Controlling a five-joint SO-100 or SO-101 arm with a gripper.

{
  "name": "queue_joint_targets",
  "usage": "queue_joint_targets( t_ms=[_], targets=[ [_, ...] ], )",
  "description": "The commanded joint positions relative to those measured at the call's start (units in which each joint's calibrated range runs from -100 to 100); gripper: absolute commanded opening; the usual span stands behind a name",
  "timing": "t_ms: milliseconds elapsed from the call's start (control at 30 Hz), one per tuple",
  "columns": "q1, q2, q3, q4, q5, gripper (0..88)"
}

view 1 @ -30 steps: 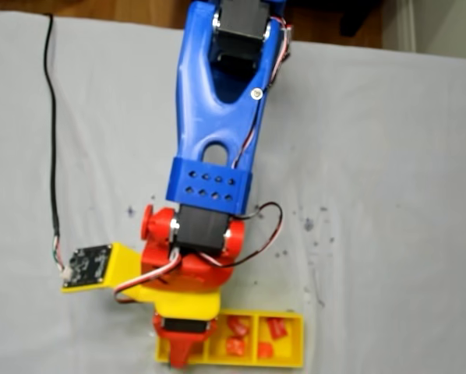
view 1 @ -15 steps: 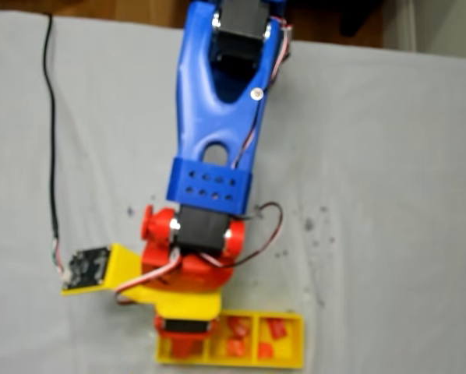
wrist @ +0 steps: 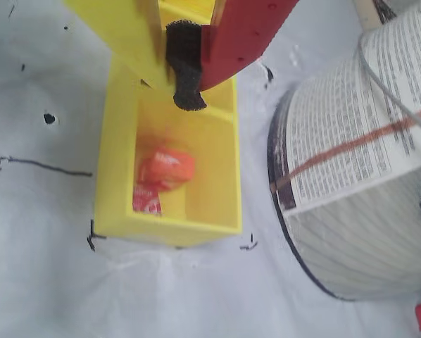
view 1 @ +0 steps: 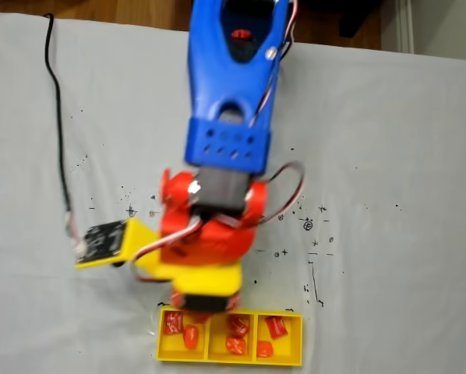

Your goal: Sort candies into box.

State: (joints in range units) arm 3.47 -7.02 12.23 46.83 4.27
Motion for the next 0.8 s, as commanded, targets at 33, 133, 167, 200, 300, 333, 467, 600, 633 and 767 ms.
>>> queue_joint_targets(
  t_ms=[33, 133, 167, 200, 300, 333, 467, 600, 633, 767],
  targets=[
    [-5.56, -19.44, 10.30, -3.40, -1.95, 0.2],
    [-8.45, -30.13, 19.58, -3.72, -3.37, 0.1],
    [-9.09, -32.33, 21.86, -3.72, -3.61, 0.1],
    [-9.72, -34.28, 23.95, -3.72, -3.66, 0.1],
    [-10.18, -39.20, 31.42, -5.36, -2.44, 0.1],
    [-10.18, -40.14, 33.24, -4.79, -1.47, 0.1],
    [-9.18, -43.36, 37.61, -2.25, 0.29, 0.1],
    [-7.10, -56.08, 46.44, 2.17, 1.47, 0.1],
    [-6.82, -60.07, 49.44, 3.15, 2.05, 0.1],
    [-5.19, -85.01, 66.47, 6.27, 2.64, 0.1]
  ],
)
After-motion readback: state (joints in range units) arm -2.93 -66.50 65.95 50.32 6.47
